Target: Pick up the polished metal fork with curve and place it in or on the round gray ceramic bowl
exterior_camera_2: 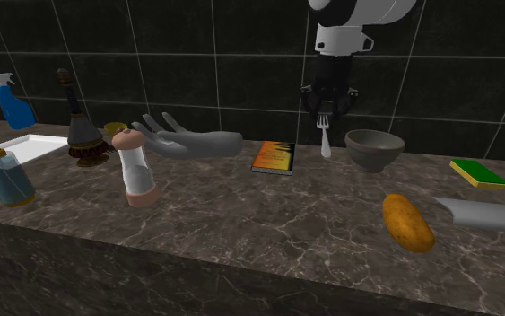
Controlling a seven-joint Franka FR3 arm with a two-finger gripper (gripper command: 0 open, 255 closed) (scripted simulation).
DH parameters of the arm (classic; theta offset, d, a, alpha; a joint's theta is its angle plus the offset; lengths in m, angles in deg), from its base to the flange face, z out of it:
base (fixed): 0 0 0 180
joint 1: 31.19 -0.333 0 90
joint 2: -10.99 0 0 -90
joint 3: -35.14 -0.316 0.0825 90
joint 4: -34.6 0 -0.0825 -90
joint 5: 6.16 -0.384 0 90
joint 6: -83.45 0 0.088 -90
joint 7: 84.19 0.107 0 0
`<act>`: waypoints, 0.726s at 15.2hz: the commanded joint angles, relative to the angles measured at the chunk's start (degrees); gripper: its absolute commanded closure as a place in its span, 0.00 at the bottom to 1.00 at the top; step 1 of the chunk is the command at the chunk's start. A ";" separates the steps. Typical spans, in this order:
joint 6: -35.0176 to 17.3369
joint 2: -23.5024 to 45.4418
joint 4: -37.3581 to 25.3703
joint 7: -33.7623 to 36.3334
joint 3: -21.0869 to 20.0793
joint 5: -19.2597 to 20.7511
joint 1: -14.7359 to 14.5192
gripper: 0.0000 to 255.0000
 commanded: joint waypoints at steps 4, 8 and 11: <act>0.59 2.87 -3.61 -6.75 2.75 -0.42 3.62 1.00; 1.69 5.83 -7.74 -11.70 4.63 -0.83 6.41 1.00; 2.82 8.53 -11.61 -15.25 5.89 -1.18 8.48 1.00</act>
